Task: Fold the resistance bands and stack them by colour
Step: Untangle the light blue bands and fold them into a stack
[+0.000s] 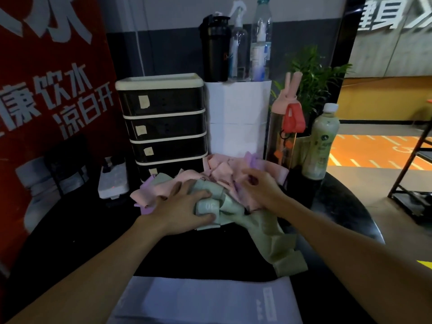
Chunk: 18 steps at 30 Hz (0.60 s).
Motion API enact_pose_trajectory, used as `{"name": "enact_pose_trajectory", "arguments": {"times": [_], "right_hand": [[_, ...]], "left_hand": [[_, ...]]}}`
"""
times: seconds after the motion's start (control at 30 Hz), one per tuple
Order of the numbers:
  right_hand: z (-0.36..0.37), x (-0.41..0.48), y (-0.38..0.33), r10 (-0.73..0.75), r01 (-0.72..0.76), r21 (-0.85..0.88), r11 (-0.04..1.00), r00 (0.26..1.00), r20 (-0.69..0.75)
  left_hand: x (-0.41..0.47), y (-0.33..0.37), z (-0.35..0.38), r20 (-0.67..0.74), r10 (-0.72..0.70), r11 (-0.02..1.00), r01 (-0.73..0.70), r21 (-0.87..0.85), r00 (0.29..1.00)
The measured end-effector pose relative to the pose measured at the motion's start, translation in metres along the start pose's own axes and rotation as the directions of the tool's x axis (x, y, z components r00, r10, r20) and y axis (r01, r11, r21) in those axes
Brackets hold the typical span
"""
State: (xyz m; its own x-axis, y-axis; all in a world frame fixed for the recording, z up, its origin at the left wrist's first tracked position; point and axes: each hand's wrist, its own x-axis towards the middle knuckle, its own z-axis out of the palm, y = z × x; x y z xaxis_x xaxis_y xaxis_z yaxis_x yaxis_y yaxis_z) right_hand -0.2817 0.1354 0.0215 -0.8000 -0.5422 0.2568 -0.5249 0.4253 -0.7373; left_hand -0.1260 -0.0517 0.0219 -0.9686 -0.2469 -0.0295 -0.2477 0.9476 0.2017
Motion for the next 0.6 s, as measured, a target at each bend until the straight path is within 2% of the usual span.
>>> {"name": "enact_pose_trajectory", "arguments": {"times": [0.07, 0.2, 0.3, 0.4, 0.5, 0.6], "right_hand": [[0.008, -0.008, -0.013, -0.085, 0.084, 0.007, 0.996, 0.994, 0.068], [0.010, -0.012, -0.017, -0.107, 0.096, 0.068, 0.993, 0.976, 0.191], [-0.004, -0.012, -0.017, -0.090, 0.084, 0.046, 0.995, 0.984, 0.155], [-0.021, -0.016, -0.014, -0.103, 0.107, -0.044, 0.993, 0.991, 0.087], [-0.041, -0.026, -0.004, -0.088, 0.098, -0.112, 0.989, 0.992, 0.086], [-0.058, -0.042, 0.002, -0.097, 0.125, -0.080, 0.989, 0.953, 0.288]], "left_hand": [[0.000, -0.001, 0.000, -0.017, 0.008, 1.000, -0.009, -0.026, 1.000], [-0.002, -0.005, 0.001, -0.034, 0.020, 0.995, -0.023, -0.095, 0.999], [-0.006, -0.001, -0.004, -0.046, 0.027, 0.996, -0.031, -0.082, 0.999], [-0.011, 0.010, -0.013, -0.131, 0.063, 0.998, -0.066, -0.014, 0.989], [-0.015, 0.026, -0.020, -0.178, 0.118, 0.993, -0.118, 0.010, 0.977], [-0.020, 0.043, -0.024, -0.167, 0.153, 0.988, -0.149, 0.038, 0.974]]}}
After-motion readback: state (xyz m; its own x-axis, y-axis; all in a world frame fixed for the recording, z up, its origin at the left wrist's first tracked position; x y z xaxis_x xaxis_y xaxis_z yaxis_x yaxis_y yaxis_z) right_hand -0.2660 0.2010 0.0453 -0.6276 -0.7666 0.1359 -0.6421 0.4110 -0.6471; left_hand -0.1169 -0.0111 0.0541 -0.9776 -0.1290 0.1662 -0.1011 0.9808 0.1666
